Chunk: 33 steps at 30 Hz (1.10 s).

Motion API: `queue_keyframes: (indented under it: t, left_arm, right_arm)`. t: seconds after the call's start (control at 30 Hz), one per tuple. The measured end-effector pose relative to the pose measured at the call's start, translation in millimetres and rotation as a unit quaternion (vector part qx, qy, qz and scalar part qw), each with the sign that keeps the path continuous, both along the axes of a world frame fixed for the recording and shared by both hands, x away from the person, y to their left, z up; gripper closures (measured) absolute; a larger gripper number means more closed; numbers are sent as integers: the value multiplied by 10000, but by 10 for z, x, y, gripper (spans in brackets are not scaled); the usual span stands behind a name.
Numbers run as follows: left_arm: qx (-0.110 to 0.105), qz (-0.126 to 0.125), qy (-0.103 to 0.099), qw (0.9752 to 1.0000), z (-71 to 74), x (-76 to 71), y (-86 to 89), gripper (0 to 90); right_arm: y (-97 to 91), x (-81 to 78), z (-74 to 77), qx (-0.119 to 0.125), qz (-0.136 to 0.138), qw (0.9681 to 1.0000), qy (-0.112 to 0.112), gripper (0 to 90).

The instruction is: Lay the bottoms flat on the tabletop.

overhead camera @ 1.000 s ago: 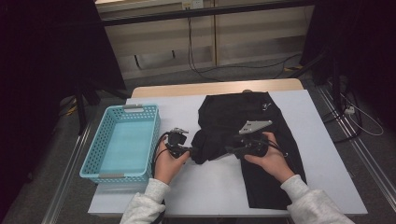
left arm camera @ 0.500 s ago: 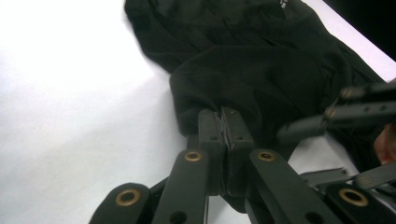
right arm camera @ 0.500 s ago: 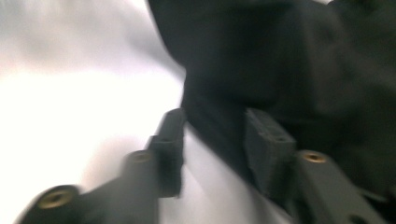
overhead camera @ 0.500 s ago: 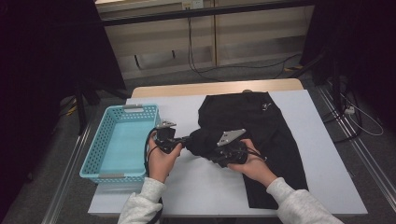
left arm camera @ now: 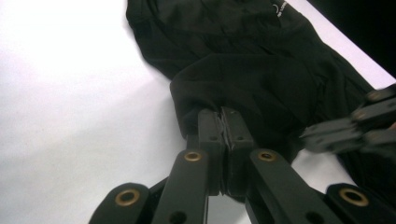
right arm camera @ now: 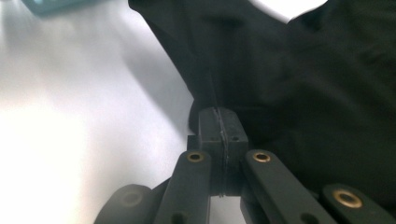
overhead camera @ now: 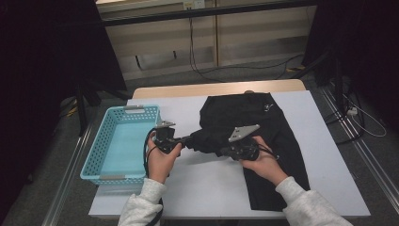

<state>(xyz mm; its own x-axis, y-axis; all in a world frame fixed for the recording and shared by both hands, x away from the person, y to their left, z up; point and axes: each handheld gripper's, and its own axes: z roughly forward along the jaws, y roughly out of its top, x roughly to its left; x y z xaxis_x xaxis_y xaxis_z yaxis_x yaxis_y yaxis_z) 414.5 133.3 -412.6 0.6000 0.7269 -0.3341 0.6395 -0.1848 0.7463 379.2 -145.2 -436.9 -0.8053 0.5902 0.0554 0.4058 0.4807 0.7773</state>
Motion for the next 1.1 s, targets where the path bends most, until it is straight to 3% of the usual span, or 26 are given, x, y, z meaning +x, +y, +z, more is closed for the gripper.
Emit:
queue_keyframes:
  t: [0.13, 0.33, 0.7, 0.87, 1.1]
  left_arm:
    - [-54, -56, 86, 9999, -39, 5, -33, 884]
    - [3, -215, 85, 9997, -63, -8, -133, 885]
    - [113, 12, 163, 9998, -109, 33, -28, 873]
    - [71, -36, 192, 9998, -110, 20, -40, 869]
    - [118, -93, 173, 9997, -100, 20, -69, 871]
  right_arm:
    - [-201, -19, 137, 281, -173, 9994, -144, 900]
    - [-309, -2, 192, 402, -351, 9982, -266, 900]
    - [-79, 50, -9, 15, -206, 9997, -102, 897]
    - [-126, 33, 37, -27, -257, 9994, -212, 900]
    - [-181, -13, 49, -12, -109, 9999, -124, 900]
